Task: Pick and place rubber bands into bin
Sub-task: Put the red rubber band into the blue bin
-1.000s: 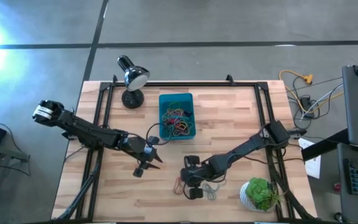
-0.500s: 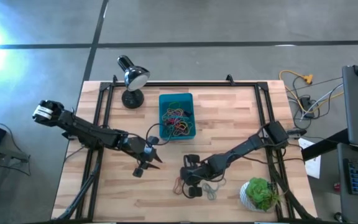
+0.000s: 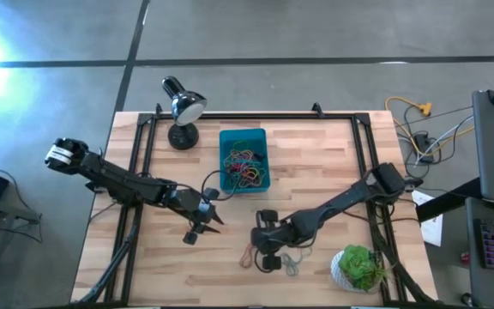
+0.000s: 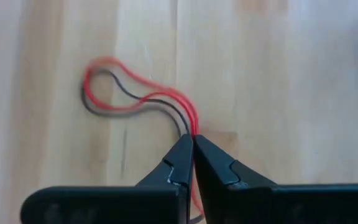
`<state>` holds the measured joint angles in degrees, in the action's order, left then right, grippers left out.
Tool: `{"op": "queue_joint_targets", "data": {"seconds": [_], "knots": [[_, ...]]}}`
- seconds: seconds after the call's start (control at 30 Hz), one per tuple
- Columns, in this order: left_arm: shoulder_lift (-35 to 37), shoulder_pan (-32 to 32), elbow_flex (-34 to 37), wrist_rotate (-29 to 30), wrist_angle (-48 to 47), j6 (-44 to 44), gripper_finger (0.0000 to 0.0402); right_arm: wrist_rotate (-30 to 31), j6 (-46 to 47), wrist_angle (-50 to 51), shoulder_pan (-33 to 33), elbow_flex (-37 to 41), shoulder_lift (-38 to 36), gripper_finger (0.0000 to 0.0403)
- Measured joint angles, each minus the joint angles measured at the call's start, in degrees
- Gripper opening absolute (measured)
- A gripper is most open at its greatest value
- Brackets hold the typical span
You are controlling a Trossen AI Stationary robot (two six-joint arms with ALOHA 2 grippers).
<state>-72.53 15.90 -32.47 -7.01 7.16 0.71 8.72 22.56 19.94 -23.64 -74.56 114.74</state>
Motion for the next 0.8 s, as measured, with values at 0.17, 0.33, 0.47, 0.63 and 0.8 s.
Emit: {"op": "queue_joint_targets", "data": {"seconds": [0.17, 0.33, 0.47, 0.63, 0.8], "knots": [[0.0, 0.0, 0.0, 0.0, 0.0, 0.0, 0.0118, 1.3, -0.9, 0.7, 0.0, -0.1, -3.5, 0.0008], [0.0, 0.0, 0.0, 0.0, 0.1, 0.0, 0.0118, 6.9, -4.0, 2.8, 0.2, -0.1, -8.3, 0.0008], [0.0, 0.0, 0.0, 0.0, 0.0, 0.0, 0.0118, 8.0, -5.0, 3.6, 0.7, -0.1, -12.0, 0.0008], [0.0, 0.0, 0.0, 0.0, 0.0, 0.1, 0.0118, 7.6, -3.2, 7.0, 0.7, -0.2, -13.4, 0.0008], [0.0, 0.0, 0.0, 0.0, 0.1, 0.1, 0.0118, 10.4, 5.5, 17.6, 0.7, -0.1, -10.6, 0.0008]]}}
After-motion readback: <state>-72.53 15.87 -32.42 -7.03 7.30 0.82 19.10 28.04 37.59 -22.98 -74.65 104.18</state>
